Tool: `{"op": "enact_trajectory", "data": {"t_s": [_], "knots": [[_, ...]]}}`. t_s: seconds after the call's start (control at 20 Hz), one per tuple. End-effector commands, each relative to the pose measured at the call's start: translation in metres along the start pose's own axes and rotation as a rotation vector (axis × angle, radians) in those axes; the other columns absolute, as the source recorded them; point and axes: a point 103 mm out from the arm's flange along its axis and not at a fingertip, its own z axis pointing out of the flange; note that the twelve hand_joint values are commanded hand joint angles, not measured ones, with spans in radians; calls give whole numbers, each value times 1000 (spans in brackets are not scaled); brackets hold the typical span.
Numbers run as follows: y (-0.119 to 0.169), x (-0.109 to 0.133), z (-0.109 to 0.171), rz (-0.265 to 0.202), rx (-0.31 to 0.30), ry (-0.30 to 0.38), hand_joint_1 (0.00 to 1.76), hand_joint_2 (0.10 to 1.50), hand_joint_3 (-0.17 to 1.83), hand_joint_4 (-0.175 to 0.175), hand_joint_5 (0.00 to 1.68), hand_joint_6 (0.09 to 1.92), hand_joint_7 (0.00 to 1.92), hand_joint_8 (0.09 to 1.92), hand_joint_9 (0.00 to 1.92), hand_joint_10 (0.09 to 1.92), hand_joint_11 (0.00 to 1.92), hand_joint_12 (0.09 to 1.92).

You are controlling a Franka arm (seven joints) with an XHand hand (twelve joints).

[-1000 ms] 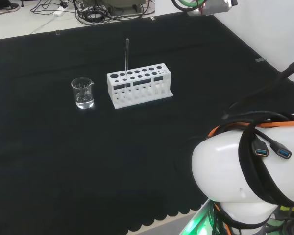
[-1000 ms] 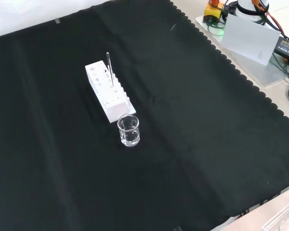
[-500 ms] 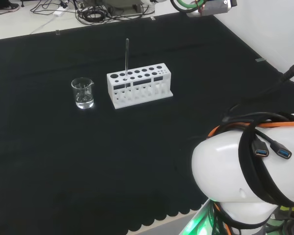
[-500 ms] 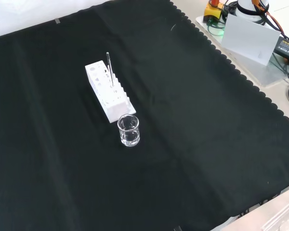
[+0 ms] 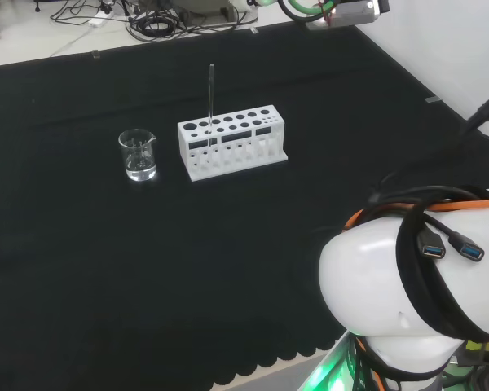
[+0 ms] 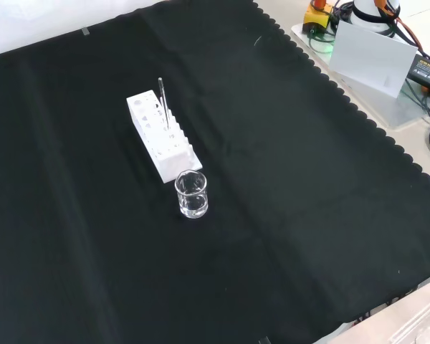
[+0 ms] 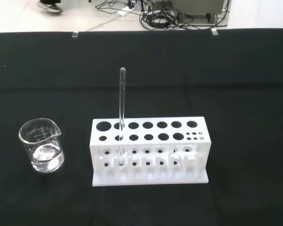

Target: Take the glass rod from the white test tube rack.

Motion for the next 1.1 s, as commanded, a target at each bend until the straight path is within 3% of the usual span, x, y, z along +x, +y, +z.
{"op": "enact_trajectory", "data": {"t_s": [0.05, 0.35, 1.1], "knots": [[13, 12, 1, -18, -1, 11, 432, 930, 238, -75, 2, 87, 0, 296, 0, 613, 0, 1012], [56, 13, 6, -67, -5, 55, 426, 942, 221, -73, 24, 87, 0, 355, 0, 658, 0, 1074], [125, 19, 42, -97, 21, 56, 441, 946, 202, -51, 123, 87, 0, 552, 3, 805, 0, 1196]]}}
